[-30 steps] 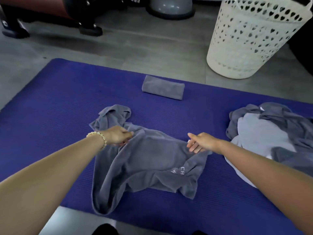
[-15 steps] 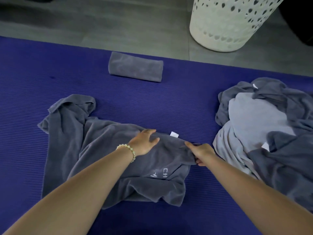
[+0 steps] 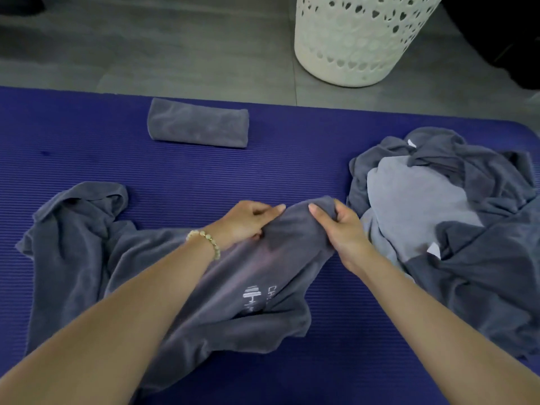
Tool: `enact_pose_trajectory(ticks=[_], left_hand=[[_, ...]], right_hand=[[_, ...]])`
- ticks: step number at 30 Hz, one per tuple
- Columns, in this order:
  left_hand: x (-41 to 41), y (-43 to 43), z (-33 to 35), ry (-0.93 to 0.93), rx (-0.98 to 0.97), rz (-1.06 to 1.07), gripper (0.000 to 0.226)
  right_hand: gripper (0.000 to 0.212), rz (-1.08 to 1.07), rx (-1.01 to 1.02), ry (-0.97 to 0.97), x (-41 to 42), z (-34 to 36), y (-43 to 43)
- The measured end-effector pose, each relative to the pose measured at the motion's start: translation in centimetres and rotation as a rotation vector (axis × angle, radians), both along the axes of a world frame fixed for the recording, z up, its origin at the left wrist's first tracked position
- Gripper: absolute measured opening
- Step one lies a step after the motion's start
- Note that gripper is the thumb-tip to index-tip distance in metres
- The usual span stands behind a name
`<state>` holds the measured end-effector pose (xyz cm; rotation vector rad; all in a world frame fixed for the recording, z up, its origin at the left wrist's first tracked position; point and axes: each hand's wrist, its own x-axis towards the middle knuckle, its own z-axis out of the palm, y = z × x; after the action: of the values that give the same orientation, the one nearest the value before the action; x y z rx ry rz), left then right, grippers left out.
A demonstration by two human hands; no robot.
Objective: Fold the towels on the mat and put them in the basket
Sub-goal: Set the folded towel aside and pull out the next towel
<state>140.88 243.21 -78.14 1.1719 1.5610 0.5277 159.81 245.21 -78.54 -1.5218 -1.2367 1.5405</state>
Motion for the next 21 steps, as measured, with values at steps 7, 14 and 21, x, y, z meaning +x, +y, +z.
enact_pose_trajectory(ticks=[7,14,21], left_hand=[[1.7,9.1,5.7,-0.207,0.458,0.269,0.021],[-1.3,-0.7,-3.4,0.303,0.252,-0.18,0.051],[-1.4,-13.1,-7.6,0.312,0.029,-0.224,0.031]], right_hand=[[0.049,-0.144,0.012,0.024,2.0,0.4,5.3],[0.031,-0.017,0.02,-0.466,6.1,-6.8,-0.3],[0.044,0.212,0.359,-0.713,5.9,-6.6,-3.7]])
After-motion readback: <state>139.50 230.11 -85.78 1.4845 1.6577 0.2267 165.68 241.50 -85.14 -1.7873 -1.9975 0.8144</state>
